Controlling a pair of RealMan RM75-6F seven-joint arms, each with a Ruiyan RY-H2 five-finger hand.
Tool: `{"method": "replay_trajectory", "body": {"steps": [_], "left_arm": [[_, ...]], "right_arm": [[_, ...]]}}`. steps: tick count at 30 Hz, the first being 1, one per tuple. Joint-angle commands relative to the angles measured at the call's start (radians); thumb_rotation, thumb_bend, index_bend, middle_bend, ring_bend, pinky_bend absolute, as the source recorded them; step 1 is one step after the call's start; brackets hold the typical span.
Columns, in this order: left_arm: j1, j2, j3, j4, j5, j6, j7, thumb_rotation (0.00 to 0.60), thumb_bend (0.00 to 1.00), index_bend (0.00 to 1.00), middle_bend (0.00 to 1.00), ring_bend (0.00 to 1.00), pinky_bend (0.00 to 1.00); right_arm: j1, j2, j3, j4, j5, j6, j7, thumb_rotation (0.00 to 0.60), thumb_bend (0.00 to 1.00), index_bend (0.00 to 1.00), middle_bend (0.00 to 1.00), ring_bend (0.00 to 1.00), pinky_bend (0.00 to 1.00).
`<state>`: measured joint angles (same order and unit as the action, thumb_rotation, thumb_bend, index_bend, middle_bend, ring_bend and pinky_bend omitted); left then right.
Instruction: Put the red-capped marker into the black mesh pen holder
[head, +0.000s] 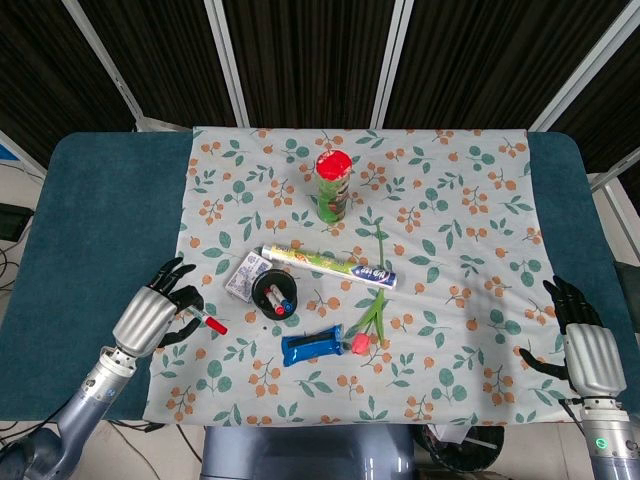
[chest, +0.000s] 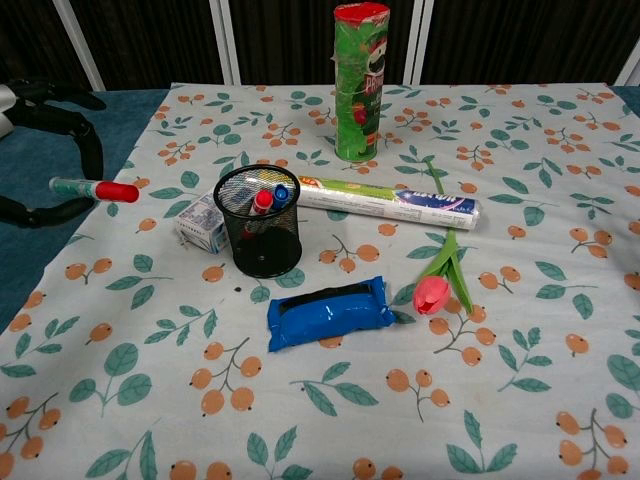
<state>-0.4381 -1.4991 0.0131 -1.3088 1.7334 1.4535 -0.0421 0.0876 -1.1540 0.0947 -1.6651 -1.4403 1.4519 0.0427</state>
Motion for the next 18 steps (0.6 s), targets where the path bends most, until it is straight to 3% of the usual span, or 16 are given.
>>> {"method": "replay_trajectory", "body": {"steps": [1, 18], "left_arm": [[-0.001, 0.001, -0.002, 0.0, -0.001, -0.001, -0.003, 0.6, 0.35, 0.55, 0.51, 0.14, 0.1], [-0.001, 0.012, -0.011, -0.012, -0.007, 0.001, -0.025, 0.6, 0.35, 0.55, 0.51, 0.14, 0.1]], "right_arm": [[0.0, 0.0, 0.0, 0.0, 0.0, 0.0, 0.0, 0.6, 0.23, 0.0, 0.0, 0.0, 0.17], [0.0, 0.001, 0.0, -0.001, 0.003, -0.001, -0.001, 0.6, 0.23, 0.0, 0.0, 0.0, 0.17]]}}
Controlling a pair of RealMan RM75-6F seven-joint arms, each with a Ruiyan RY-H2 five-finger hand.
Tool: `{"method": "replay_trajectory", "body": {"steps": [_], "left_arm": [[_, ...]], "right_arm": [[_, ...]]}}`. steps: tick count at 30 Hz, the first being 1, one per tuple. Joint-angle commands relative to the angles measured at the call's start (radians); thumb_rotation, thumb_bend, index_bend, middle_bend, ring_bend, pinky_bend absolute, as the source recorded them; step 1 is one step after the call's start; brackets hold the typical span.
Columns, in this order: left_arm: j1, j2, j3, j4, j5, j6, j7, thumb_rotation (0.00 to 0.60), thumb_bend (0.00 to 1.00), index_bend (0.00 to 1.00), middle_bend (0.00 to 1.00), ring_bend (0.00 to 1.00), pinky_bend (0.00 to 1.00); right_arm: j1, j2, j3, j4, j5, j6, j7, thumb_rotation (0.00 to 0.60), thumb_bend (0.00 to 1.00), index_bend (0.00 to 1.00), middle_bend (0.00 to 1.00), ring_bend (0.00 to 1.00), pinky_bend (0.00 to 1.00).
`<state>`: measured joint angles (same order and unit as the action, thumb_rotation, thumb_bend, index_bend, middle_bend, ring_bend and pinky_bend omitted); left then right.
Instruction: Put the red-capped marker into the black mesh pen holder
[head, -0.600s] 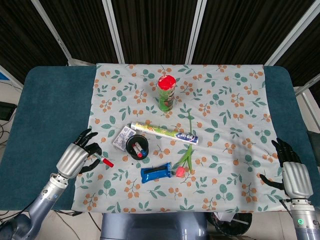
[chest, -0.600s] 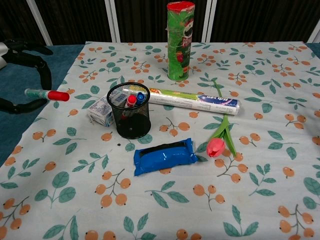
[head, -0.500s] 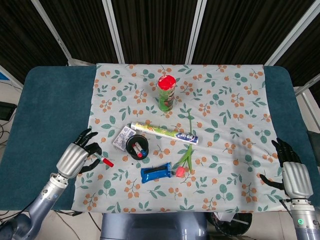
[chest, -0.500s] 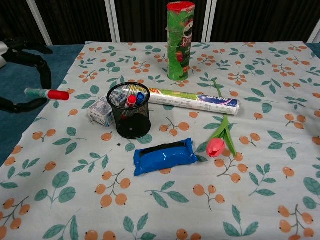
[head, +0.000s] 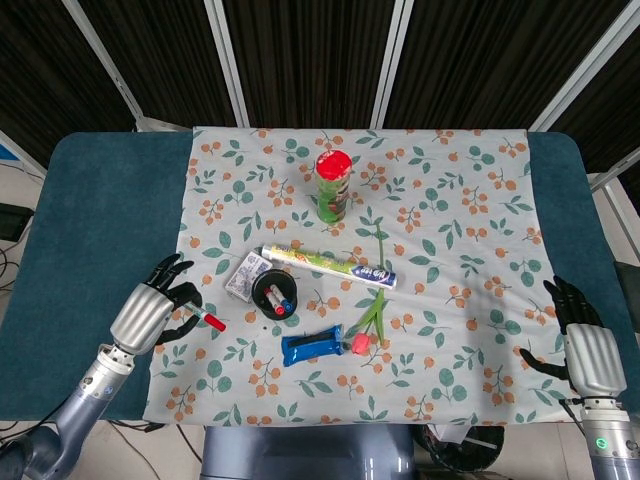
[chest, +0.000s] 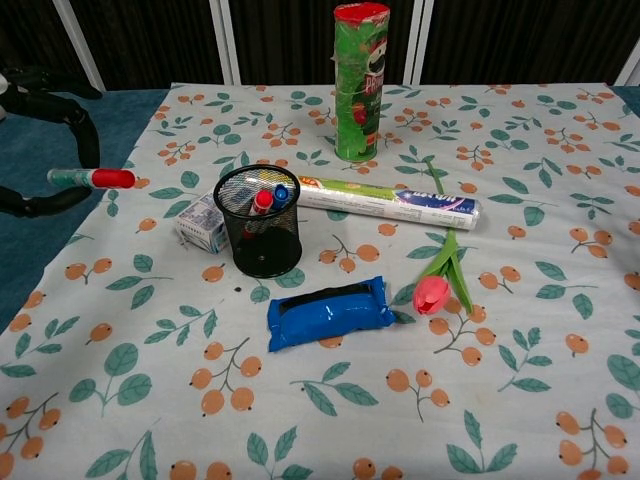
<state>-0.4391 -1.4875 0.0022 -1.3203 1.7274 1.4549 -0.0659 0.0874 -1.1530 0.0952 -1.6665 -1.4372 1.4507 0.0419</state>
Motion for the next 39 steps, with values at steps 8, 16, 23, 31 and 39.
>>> {"method": "replay_trajectory", "body": {"steps": [8, 16, 23, 31, 39], "left_arm": [[-0.003, 0.0, 0.002, 0.0, 0.002, -0.009, -0.002, 0.6, 0.35, 0.55, 0.51, 0.14, 0.1], [-0.005, -0.001, 0.002, 0.002, 0.003, -0.012, -0.001, 0.6, 0.35, 0.55, 0.51, 0.14, 0.1], [-0.008, -0.003, 0.002, -0.002, 0.005, -0.016, -0.002, 0.6, 0.35, 0.55, 0.51, 0.14, 0.1], [-0.042, -0.016, -0.027, -0.031, -0.007, -0.049, -0.005, 0.6, 0.35, 0.55, 0.51, 0.14, 0.1], [-0.11, -0.045, -0.091, -0.109, -0.052, -0.122, -0.015, 0.6, 0.35, 0.55, 0.51, 0.14, 0.1]], "right_arm": [[0.0, 0.0, 0.0, 0.0, 0.0, -0.001, -0.001, 0.6, 0.23, 0.0, 0.0, 0.0, 0.17], [0.001, 0.0, 0.0, 0.0, 0.001, -0.001, -0.002, 0.6, 0.23, 0.0, 0.0, 0.0, 0.17], [0.001, 0.001, 0.001, -0.001, 0.002, -0.002, -0.002, 0.6, 0.23, 0.0, 0.0, 0.0, 0.17], [0.003, 0.0, 0.002, 0.001, 0.003, -0.003, -0.005, 0.6, 0.23, 0.0, 0.0, 0.0, 0.17], [0.005, 0.001, 0.004, -0.001, 0.015, -0.013, -0.001, 0.6, 0.23, 0.0, 0.0, 0.0, 0.17]]}}
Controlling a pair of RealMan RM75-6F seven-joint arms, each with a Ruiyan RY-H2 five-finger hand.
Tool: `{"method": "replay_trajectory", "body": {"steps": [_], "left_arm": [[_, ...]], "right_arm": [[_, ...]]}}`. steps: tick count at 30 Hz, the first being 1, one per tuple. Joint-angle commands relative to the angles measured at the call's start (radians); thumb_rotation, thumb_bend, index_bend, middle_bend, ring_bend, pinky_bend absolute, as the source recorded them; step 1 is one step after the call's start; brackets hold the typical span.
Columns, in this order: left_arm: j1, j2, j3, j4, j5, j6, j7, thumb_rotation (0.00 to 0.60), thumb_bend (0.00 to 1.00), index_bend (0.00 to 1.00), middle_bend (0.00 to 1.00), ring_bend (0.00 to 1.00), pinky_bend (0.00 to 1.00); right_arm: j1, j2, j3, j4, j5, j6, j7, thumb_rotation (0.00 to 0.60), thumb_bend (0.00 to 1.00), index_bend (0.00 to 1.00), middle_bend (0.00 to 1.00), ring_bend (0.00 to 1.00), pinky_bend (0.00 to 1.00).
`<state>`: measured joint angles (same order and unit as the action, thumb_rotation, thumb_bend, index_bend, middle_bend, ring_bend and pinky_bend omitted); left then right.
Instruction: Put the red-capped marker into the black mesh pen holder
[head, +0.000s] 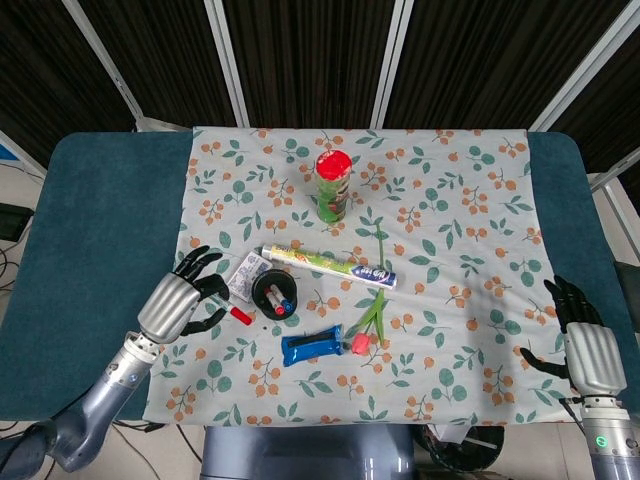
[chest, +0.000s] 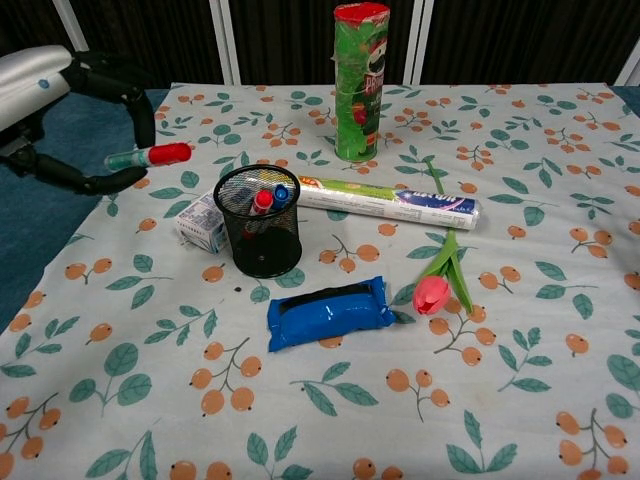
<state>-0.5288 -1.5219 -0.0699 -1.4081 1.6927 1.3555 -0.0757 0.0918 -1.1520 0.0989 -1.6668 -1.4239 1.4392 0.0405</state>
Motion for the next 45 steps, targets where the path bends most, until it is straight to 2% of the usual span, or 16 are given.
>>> {"method": "replay_trajectory", "body": {"steps": [1, 9, 16, 35, 45], "left_arm": [[-0.027, -0.014, -0.025, -0.028, -0.023, -0.032, -0.008, 0.6, 0.35, 0.55, 0.51, 0.14, 0.1], [-0.111, -0.065, -0.11, -0.091, -0.158, -0.173, -0.126, 0.6, 0.34, 0.55, 0.51, 0.14, 0.1], [-0.164, -0.107, -0.141, -0.054, -0.215, -0.249, -0.182, 0.6, 0.34, 0.55, 0.5, 0.14, 0.13], [-0.205, -0.177, -0.13, 0.065, -0.275, -0.329, -0.292, 0.6, 0.33, 0.53, 0.49, 0.14, 0.12], [-0.207, -0.182, -0.118, 0.1, -0.276, -0.337, -0.326, 0.6, 0.33, 0.47, 0.44, 0.13, 0.11]], "right_arm": [[0.001, 0.001, 0.001, -0.001, 0.002, -0.002, 0.001, 0.6, 0.23, 0.0, 0.0, 0.0, 0.17], [0.002, 0.006, 0.002, -0.009, 0.017, -0.016, 0.008, 0.6, 0.23, 0.0, 0.0, 0.0, 0.17], [0.003, 0.007, 0.002, -0.013, 0.023, -0.021, 0.007, 0.6, 0.23, 0.0, 0.0, 0.0, 0.17], [0.005, 0.007, 0.004, -0.016, 0.038, -0.029, 0.0, 0.6, 0.23, 0.0, 0.0, 0.0, 0.17], [0.005, 0.006, 0.005, -0.014, 0.037, -0.027, -0.001, 0.6, 0.23, 0.0, 0.0, 0.0, 0.17]]}}
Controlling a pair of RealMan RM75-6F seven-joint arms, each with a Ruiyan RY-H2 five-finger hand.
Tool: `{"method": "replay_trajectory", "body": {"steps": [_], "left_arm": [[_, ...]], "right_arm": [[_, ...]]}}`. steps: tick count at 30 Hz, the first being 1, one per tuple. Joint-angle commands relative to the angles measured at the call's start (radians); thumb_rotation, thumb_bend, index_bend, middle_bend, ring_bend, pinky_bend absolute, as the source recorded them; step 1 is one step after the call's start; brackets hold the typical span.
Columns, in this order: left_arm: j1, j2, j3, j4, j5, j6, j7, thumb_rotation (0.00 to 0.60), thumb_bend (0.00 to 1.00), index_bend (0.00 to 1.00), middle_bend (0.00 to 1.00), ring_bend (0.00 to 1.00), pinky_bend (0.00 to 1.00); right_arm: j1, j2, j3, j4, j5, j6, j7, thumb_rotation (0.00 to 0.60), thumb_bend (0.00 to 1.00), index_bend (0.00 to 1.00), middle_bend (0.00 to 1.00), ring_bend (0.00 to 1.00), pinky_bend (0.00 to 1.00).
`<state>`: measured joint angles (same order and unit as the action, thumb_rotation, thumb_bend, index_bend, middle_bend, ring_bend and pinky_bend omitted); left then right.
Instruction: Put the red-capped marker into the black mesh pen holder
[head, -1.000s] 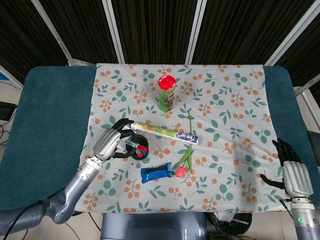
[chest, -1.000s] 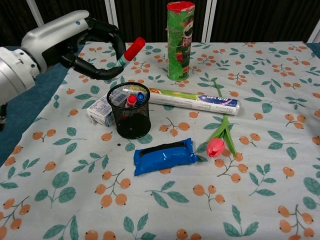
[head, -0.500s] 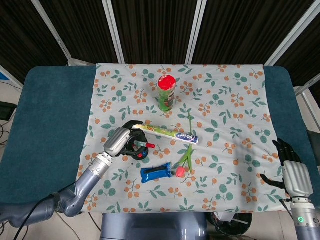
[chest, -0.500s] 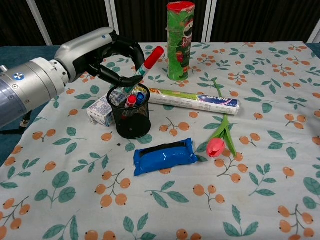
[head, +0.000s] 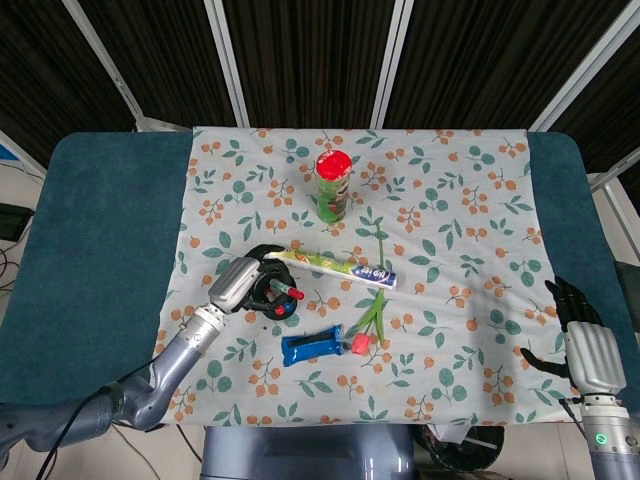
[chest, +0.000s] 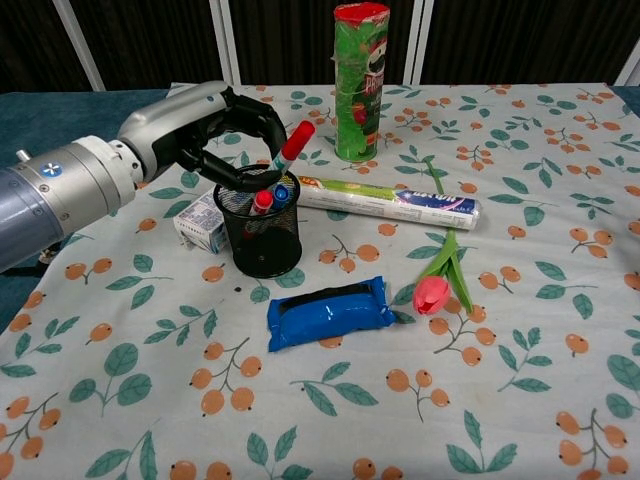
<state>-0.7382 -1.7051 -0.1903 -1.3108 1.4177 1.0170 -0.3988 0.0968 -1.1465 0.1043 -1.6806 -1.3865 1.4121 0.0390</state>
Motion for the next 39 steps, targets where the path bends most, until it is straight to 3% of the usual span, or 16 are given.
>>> {"method": "replay_trajectory", "body": {"steps": [1, 12, 20, 24, 29, 31, 34, 39], "left_arm": [[0.003, 0.002, 0.004, 0.004, -0.002, 0.001, -0.004, 0.6, 0.33, 0.46, 0.43, 0.13, 0.11], [0.022, 0.03, 0.026, 0.003, -0.007, -0.003, -0.02, 0.6, 0.32, 0.38, 0.34, 0.1, 0.1], [0.055, 0.094, 0.032, -0.066, 0.035, 0.077, -0.009, 0.6, 0.29, 0.31, 0.26, 0.06, 0.08], [0.104, 0.182, 0.051, -0.141, 0.053, 0.155, 0.148, 0.6, 0.24, 0.2, 0.14, 0.01, 0.02], [0.22, 0.335, 0.103, -0.311, -0.032, 0.239, 0.484, 0.6, 0.17, 0.04, 0.01, 0.0, 0.0], [0.281, 0.398, 0.131, -0.384, -0.049, 0.313, 0.619, 0.6, 0.16, 0.01, 0.0, 0.0, 0.0], [0.351, 0.438, 0.16, -0.405, -0.043, 0.408, 0.709, 0.6, 0.15, 0.0, 0.0, 0.0, 0.0], [0.433, 0.46, 0.191, -0.4, -0.053, 0.477, 0.711, 0.6, 0.14, 0.0, 0.0, 0.0, 0.0]], "right_arm": [[0.0, 0.0, 0.0, 0.001, 0.0, 0.0, 0.0, 0.6, 0.23, 0.0, 0.0, 0.0, 0.17], [0.0, 0.0, -0.002, 0.001, -0.003, 0.001, -0.001, 0.6, 0.23, 0.0, 0.0, 0.0, 0.17], [0.0, 0.0, -0.004, 0.003, -0.009, 0.002, -0.002, 0.6, 0.23, 0.0, 0.0, 0.0, 0.17], [-0.001, -0.001, -0.005, 0.011, -0.02, 0.01, -0.004, 0.6, 0.23, 0.0, 0.0, 0.0, 0.17], [-0.001, -0.003, -0.007, 0.017, -0.034, 0.019, -0.003, 0.6, 0.23, 0.0, 0.0, 0.0, 0.17], [-0.002, -0.003, -0.009, 0.022, -0.046, 0.026, 0.0, 0.6, 0.23, 0.0, 0.0, 0.0, 0.17], [-0.002, -0.005, -0.012, 0.027, -0.056, 0.031, 0.0, 0.6, 0.23, 0.0, 0.0, 0.0, 0.17], [-0.003, -0.007, -0.014, 0.032, -0.066, 0.038, -0.007, 0.6, 0.23, 0.0, 0.0, 0.0, 0.17]]}}
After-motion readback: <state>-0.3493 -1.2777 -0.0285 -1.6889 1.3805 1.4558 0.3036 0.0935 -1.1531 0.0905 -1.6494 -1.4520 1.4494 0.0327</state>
